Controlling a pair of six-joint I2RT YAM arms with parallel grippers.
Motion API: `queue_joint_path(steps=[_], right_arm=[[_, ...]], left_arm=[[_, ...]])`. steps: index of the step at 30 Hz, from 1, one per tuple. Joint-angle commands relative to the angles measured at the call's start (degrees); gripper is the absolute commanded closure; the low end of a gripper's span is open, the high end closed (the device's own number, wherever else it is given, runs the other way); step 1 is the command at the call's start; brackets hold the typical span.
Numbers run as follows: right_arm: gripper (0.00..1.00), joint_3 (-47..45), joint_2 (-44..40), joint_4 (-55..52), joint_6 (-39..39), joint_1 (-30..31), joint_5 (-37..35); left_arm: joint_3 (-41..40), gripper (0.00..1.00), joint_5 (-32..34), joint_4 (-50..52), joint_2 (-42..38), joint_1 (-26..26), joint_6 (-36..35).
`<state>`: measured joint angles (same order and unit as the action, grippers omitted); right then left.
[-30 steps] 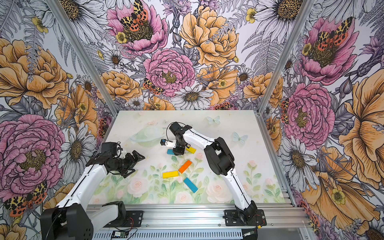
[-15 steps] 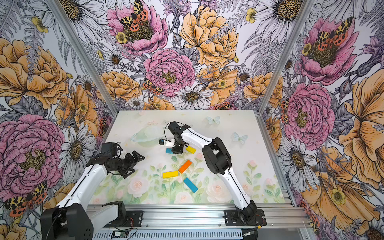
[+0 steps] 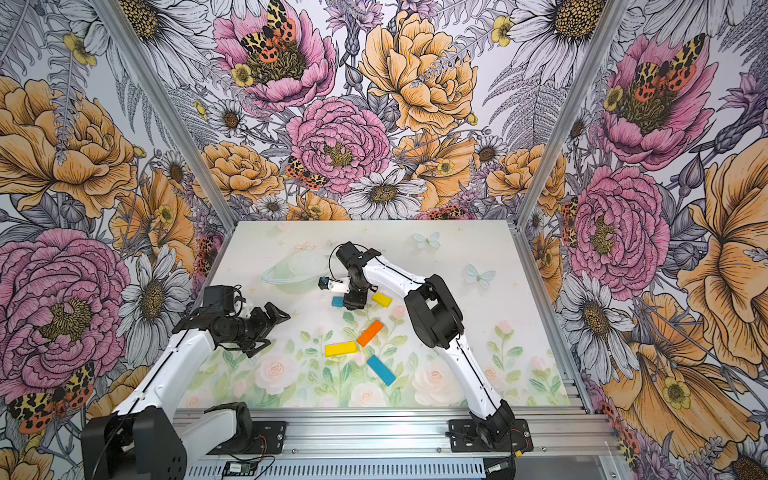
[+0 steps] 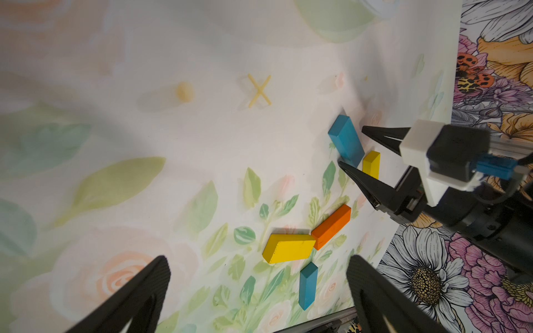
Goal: Assemble the number 7 with building blocks
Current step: Place the building block at the center of the board, then pick up the building block from the center of the board.
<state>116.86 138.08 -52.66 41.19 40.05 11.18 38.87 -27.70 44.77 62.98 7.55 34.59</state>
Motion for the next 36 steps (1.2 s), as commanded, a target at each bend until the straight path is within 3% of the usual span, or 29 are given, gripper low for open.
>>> queue_joint_path(steps=[1, 6, 11, 24, 32, 36], right_arm=[[0.34, -0.2, -2.7, -0.8, -2.2, -0.9, -1.4], [0.34, -1.2, -8.4, -0.6, -8.6, -4.0, 2.1], [0.35, -5.7, -11.8, -0.7, -8.8, -6.3, 1.2], [0.43, -14.4, -13.1, -0.7, -11.0, -8.6, 5.5], [0.55, -16.7, -11.7, -0.7, -11.1, -8.6, 3.8], [0.56, -16.3, -10.7, -0.5, -11.4, -9.0, 3.8]], left_arm=[[-0.9, 0.01, 0.4, -1.1, -1.1, 0.9, 1.1], [-1.0, 0.01, 0.5, -1.0, -2.0, 0.9, 1.4], [-0.8, 0.01, 0.9, -1.1, -2.0, 0.9, 1.4], [0.1, 0.01, 1.0, -1.4, -0.6, 0.9, 1.2], [0.1, 0.01, 0.8, -1.8, -0.1, 0.9, 1.1], [-0.1, 0.01, 0.8, -1.8, -0.4, 0.9, 1.1]])
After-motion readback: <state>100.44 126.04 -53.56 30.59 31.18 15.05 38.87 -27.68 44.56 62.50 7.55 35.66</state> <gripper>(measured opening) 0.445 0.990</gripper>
